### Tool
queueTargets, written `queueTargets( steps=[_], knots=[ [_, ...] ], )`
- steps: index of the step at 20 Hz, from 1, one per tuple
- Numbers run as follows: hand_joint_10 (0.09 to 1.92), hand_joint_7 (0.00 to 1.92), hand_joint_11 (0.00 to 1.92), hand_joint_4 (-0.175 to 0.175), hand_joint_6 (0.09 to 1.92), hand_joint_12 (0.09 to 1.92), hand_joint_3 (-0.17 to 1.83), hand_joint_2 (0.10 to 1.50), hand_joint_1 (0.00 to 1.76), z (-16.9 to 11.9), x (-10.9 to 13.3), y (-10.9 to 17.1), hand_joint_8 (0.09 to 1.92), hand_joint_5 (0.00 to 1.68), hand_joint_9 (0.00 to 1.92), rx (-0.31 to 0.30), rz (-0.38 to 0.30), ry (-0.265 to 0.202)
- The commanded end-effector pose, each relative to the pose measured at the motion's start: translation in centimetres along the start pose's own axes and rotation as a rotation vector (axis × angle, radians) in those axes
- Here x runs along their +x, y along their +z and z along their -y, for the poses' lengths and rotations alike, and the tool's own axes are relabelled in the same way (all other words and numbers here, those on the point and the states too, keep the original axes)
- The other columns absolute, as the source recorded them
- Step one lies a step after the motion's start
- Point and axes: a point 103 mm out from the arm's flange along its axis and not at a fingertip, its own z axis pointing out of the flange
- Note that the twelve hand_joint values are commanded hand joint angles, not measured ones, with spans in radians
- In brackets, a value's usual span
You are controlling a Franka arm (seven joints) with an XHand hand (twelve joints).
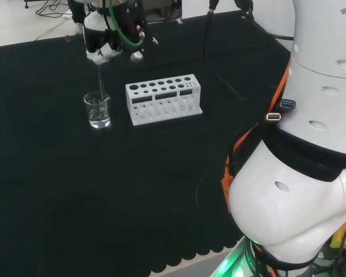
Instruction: Stir in the beaker to the left of the white test tube rack with the glass rod.
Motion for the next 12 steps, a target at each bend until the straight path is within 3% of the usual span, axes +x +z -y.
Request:
queueTargets(
  steps=[1,12],
  knots=[
    [0.63,1.43,1.63,-0.175,0.09,0.75,-0.17,1.04,1.33,-1.6,1.9,-0.1,0.49,1.44,1.69,-0.018,-0.008,-0.032],
    [0.63,1.43,1.63,-0.175,0.09,0.75,-0.17,1.04,1.33,-5.1,1.7,0.5,0.49,1.45,1.69,0.012,-0.007,-0.047]
  ],
)
